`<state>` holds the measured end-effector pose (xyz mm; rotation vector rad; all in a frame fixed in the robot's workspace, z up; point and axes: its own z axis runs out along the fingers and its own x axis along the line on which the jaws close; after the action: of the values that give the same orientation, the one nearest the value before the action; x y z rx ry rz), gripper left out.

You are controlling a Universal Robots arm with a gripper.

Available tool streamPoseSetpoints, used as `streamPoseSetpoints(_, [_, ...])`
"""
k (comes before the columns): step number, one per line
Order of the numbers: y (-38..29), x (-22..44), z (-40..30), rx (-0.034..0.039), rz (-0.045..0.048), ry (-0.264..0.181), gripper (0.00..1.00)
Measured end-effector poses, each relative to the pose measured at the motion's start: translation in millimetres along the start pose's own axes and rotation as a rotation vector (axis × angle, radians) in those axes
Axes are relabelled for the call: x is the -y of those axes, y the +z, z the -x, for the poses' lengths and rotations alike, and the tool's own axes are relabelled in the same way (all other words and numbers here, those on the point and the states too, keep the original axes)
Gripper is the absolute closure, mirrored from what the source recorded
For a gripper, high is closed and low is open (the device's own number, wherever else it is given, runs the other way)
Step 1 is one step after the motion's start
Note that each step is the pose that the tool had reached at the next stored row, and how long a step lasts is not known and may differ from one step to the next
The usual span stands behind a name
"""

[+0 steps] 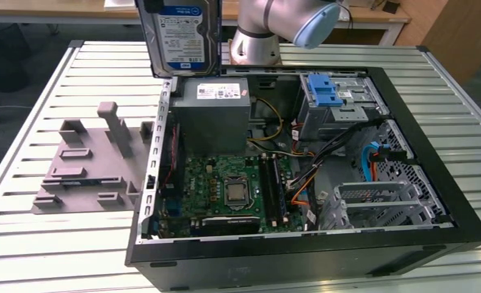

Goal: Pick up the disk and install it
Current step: 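Pick up the disk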

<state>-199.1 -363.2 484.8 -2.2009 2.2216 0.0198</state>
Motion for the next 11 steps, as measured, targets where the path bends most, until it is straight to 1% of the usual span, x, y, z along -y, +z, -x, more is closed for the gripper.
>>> streamPoseSetpoints(11, [0.0,12.9,-0.3,-0.0001,0.0000,0.000,0.64])
